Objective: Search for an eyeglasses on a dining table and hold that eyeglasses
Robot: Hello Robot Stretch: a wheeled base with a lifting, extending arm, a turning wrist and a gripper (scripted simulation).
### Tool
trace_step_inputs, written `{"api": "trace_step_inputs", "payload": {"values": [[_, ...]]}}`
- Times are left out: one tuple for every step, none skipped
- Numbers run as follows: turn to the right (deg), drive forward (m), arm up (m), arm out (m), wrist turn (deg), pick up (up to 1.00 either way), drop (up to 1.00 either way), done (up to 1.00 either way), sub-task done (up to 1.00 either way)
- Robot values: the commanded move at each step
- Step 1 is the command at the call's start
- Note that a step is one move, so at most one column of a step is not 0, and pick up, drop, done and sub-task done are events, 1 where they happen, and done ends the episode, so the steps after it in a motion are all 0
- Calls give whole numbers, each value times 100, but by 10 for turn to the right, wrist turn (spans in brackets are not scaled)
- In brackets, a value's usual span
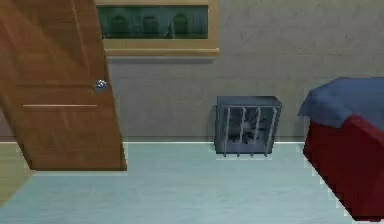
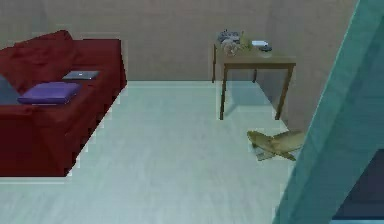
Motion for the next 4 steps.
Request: {"api": "trace_step_inputs", "payload": {"values": [[-330,0,0,0,0,0,0,0,0],[0,50,0,0,0,0,0,0,0],[-450,0,0,0,0,0,0,0,0],[-150,0,0,0,0,0,0,0,0]]}}
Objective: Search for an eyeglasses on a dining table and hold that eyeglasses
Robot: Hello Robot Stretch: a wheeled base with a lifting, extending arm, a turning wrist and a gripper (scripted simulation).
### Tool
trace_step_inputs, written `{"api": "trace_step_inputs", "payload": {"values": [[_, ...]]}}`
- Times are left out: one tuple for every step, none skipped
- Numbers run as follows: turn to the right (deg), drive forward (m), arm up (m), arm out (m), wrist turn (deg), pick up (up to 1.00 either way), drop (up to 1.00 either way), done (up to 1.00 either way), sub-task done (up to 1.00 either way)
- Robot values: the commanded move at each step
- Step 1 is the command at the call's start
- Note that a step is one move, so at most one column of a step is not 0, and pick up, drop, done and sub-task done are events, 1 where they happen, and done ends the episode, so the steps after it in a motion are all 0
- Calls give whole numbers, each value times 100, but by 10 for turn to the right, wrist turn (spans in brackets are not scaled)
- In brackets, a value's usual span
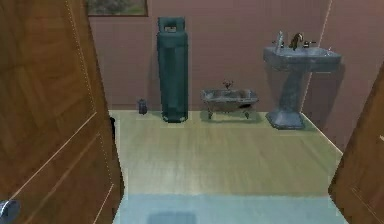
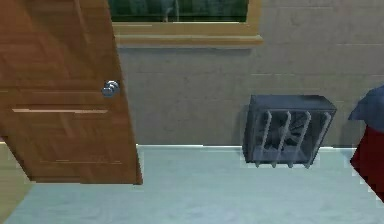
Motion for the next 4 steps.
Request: {"api": "trace_step_inputs", "payload": {"values": [[-30,0,0,0,0,0,0,0,0],[0,70,0,0,0,0,0,0,0],[-90,0,0,0,0,0,0,0,0],[0,100,0,0,0,0,0,0,0]]}}
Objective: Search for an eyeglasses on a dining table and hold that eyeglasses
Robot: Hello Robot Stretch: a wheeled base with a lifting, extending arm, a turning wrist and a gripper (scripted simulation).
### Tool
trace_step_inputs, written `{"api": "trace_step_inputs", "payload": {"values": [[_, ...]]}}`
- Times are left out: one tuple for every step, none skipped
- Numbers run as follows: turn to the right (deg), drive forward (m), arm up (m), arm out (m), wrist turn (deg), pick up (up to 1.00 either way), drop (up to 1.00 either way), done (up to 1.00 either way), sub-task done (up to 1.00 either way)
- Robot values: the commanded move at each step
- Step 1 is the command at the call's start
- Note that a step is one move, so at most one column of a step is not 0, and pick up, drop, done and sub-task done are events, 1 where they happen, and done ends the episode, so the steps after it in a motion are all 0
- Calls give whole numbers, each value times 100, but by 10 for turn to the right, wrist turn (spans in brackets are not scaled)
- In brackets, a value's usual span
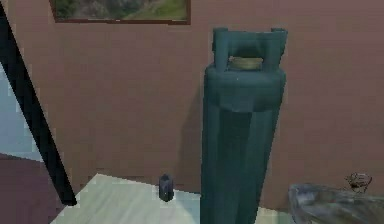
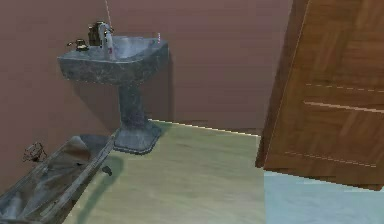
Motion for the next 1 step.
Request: {"api": "trace_step_inputs", "payload": {"values": [[-60,0,0,0,0,0,0,0,0]]}}
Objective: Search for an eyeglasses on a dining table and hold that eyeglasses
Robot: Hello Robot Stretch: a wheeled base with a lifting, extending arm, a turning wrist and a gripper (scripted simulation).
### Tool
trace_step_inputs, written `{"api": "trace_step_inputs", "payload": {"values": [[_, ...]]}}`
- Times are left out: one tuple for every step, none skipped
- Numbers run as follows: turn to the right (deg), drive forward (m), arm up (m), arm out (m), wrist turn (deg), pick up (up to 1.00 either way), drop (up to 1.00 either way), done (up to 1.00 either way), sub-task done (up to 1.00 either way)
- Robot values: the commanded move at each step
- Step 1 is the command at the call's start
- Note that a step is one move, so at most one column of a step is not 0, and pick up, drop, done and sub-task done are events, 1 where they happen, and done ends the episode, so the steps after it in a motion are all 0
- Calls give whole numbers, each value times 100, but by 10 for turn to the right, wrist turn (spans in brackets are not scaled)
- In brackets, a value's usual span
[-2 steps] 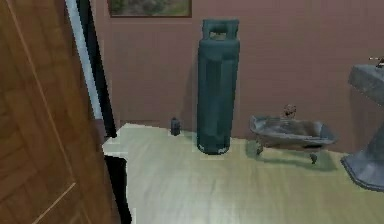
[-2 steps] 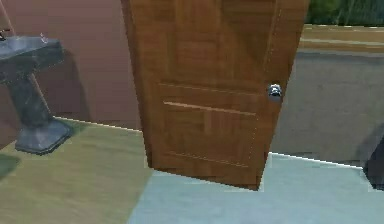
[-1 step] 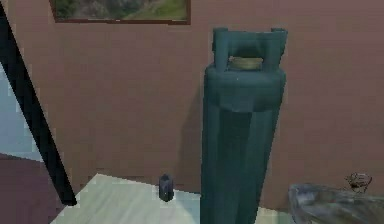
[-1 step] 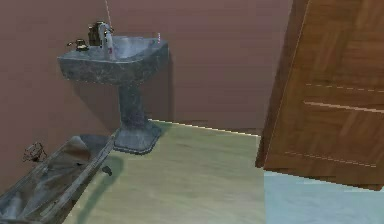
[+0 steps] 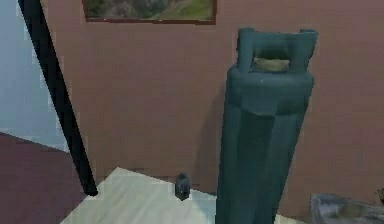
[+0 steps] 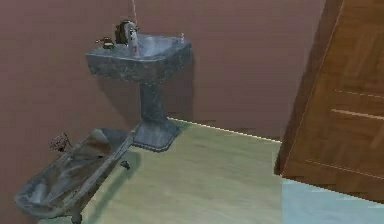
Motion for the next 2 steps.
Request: {"api": "trace_step_inputs", "payload": {"values": [[0,30,0,0,0,0,0,0,0],[-450,0,0,0,0,0,0,0,0]]}}
